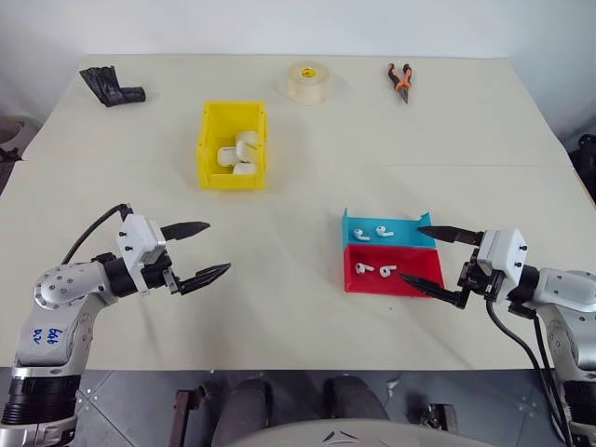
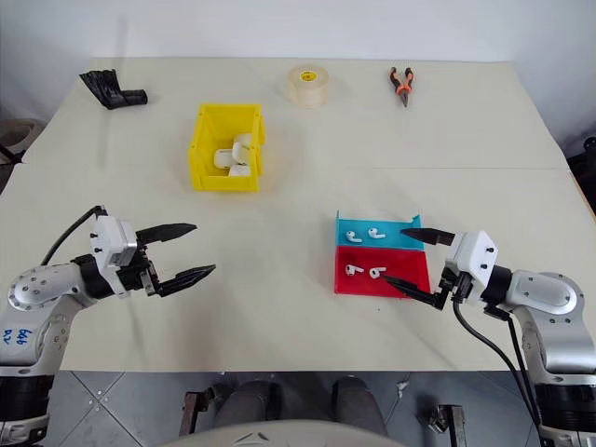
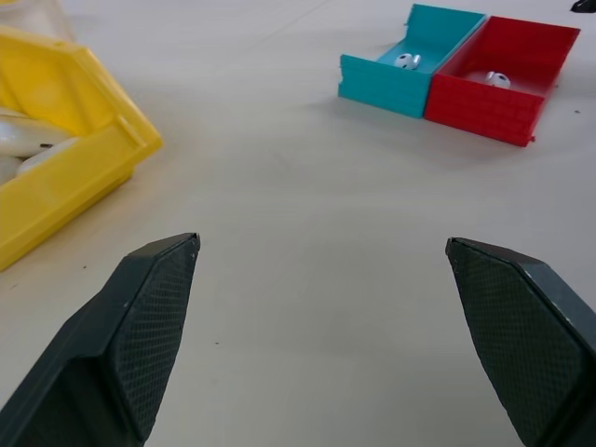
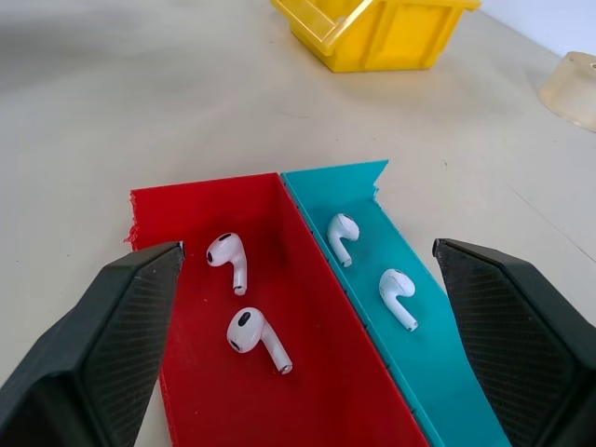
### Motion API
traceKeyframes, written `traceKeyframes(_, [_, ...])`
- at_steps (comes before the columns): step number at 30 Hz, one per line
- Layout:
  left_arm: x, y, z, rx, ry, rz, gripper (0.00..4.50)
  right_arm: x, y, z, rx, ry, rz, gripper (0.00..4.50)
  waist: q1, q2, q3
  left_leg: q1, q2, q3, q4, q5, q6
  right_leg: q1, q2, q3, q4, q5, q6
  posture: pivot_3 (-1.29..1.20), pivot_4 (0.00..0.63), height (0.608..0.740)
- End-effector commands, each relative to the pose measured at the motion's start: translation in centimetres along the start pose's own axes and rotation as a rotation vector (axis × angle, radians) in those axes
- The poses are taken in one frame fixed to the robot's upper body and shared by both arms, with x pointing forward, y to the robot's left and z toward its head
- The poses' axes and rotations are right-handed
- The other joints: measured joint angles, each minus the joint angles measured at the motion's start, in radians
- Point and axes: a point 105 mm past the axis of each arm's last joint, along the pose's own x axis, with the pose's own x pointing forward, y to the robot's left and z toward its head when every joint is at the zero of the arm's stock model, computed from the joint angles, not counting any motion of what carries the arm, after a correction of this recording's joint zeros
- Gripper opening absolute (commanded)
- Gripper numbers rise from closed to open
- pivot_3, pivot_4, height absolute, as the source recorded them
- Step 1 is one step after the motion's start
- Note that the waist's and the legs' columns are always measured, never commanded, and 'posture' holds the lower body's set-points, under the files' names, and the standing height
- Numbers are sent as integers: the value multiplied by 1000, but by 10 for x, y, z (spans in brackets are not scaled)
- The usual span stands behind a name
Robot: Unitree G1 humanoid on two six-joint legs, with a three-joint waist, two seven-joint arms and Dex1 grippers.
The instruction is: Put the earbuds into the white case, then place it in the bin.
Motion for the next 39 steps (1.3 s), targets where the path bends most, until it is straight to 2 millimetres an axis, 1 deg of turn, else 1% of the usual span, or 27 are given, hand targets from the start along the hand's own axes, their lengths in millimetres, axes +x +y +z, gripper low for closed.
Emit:
traceKeyframes(1, [-1,0,4,35,-6,18,4500,-1,-3,13,-53,-28,6,4473,0,0,0,0,0,0,0,0,0,0,0,0,0,0,0,0,150,740])
traceKeyframes(4, [-7,3,2,1,-13,82,4500,5,-2,15,-49,-59,24,4473,-2,0,0,0,0,0,0,0,0,0,0,0,0,0,0,0,150,740])
traceKeyframes(7, [-24,11,3,-3,-29,229,4500,21,-1,29,-85,-146,48,4473,-6,0,0,0,1,0,0,0,0,0,1,0,0,0,0,0,150,740])
traceKeyframes(9, [-35,12,3,-14,-32,316,4500,31,3,37,-107,-198,79,4473,-6,0,0,0,2,0,0,0,0,-1,1,0,0,0,0,0,150,740])
traceKeyframes(12, [-60,11,-2,-53,-25,513,4500,51,12,59,-137,-315,137,4473,-4,0,0,0,2,0,0,0,-1,-1,1,1,0,0,0,0,150,740])
traceKeyframes(14, [-78,6,-7,-96,-1,634,4500,59,16,75,-138,-413,142,4473,-2,-1,1,0,2,0,0,0,-1,-1,1,1,-1,0,0,0,150,740])
traceKeyframes(16, [-96,-1,-11,-144,4,745,4500,65,21,85,-131,-459,153,4473,-2,-1,1,0,2,0,0,-1,-1,-1,1,0,-1,0,0,0,150,740])
traceKeyframes(19, [-121,-16,-22,-231,41,873,4500,66,28,93,-131,-509,177,4473,3,-3,1,0,2,-2,0,-1,-1,0,0,0,-2,0,0,0,150,740])
traceKeyframes(22, [-137,-27,-28,-311,48,968,4500,66,30,94,-133,-511,195,4473,2,-3,1,0,1,-3,0,-1,-1,2,0,0,-5,0,0,0,150,740])
traceKeyframes(25, [-141,-31,-27,-352,61,1000,4500,64,29,89,-106,-473,222,4473,3,-4,2,0,1,-3,0,-2,-1,2,0,-1,-5,0,0,0,150,740])
traceKeyframes(27, [-143,-31,-26,-371,103,999,4500,62,31,86,-84,-452,247,4473,1,-4,2,0,1,-3,0,-2,-1,2,0,-1,-5,0,0,0,150,740])
traceKeyframes(30, [-147,-26,-24,-393,220,966,4500,60,33,82,-51,-424,280,4473,-1,-4,2,0,1,-3,-1,-2,-1,2,1,-1,-6,0,0,0,150,740])
traceKeyframes(31, [-150,-24,-25,-414,292,941,4500,60,33,81,-42,-416,287,4473,-1,-4,2,0,1,-3,-1,-2,-1,2,1,0,-6,0,0,0,150,740])
traceKeyframes(32, [-152,-21,-24,-425,349,914,4500,60,34,80,-34,-408,297,4473,-1,-4,2,0,1,-3,-1,-2,-1,2,1,0,-6,0,0,0,150,740])
traceKeyframes(34, [-165,-10,-26,-468,506,907,4500,60,35,80,-26,-404,305,4473,-1,-4,2,1,2,-4,-2,-2,-2,1,1,0,-5,0,-1,0,150,740])
traceKeyframes(36, [-173,2,-20,-498,583,912,4500,60,38,79,-10,-388,326,4473,-1,-3,3,1,1,-4,-2,-2,-2,1,1,0,-5,-1,-1,0,150,740])
traceKeyframes(39, [-171,16,-11,-545,673,851,4500,59,40,78,2,-379,341,4473,-1,-4,3,1,0,-5,-4,-1,-2,0,0,-1,-4,-1,-1,0,150,740])
